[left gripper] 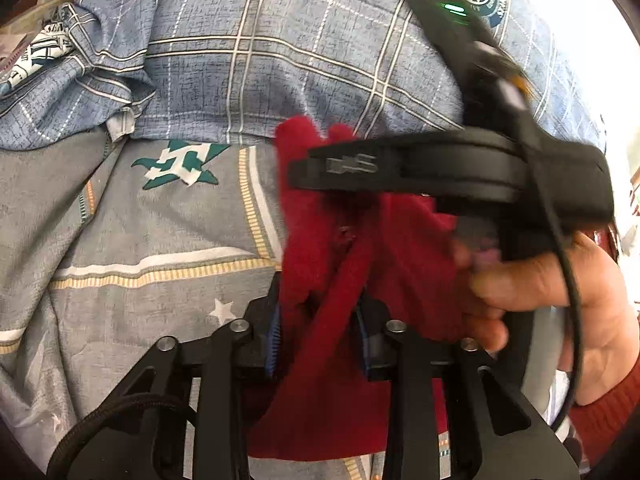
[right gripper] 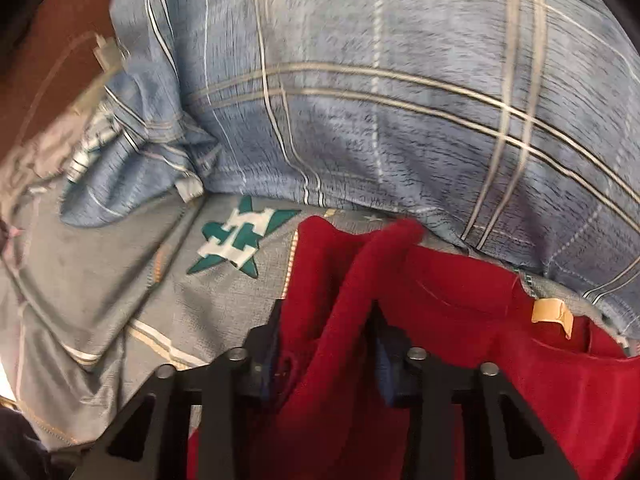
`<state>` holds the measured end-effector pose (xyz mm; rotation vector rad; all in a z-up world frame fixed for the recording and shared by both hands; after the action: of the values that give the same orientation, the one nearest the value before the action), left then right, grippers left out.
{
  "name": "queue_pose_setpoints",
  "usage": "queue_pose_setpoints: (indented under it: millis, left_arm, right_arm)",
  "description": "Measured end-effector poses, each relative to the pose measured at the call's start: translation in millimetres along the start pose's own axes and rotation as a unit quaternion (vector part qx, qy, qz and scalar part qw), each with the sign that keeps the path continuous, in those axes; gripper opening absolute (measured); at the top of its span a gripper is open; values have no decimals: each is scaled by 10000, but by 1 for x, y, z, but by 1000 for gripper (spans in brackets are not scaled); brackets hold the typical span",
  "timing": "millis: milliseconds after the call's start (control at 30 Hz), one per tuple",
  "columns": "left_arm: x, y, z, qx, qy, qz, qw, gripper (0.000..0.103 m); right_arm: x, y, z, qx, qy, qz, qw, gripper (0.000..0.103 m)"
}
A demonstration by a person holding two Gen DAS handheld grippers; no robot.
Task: Fold small clothes
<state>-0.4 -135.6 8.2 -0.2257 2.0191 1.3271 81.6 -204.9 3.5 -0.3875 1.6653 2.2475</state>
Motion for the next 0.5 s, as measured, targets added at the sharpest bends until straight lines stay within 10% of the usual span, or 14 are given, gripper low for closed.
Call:
queue_pose_setpoints:
  millis: [100,500]
  left_arm:
    - [3,0,4,-121,90,2,9999,65]
    - [6,-9,7,-210,-8,-44,9998,56]
  right_arm:
    - [4,14,-9,-16,35,-165,9999,26]
    - [10,36,-15,-48,-26,-440,9990,26]
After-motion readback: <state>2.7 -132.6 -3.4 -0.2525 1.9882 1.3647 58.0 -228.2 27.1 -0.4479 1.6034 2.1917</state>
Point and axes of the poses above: each gripper's, at about its wrist camera, not at the fingertips, and y roughly against the way its jaws point, z to its left, x to its underside, the point moved 5 cm from there along -y, roughly the way its jaws point, and after that the axes turned 9 degrees about -y, right-handed, at the moved point
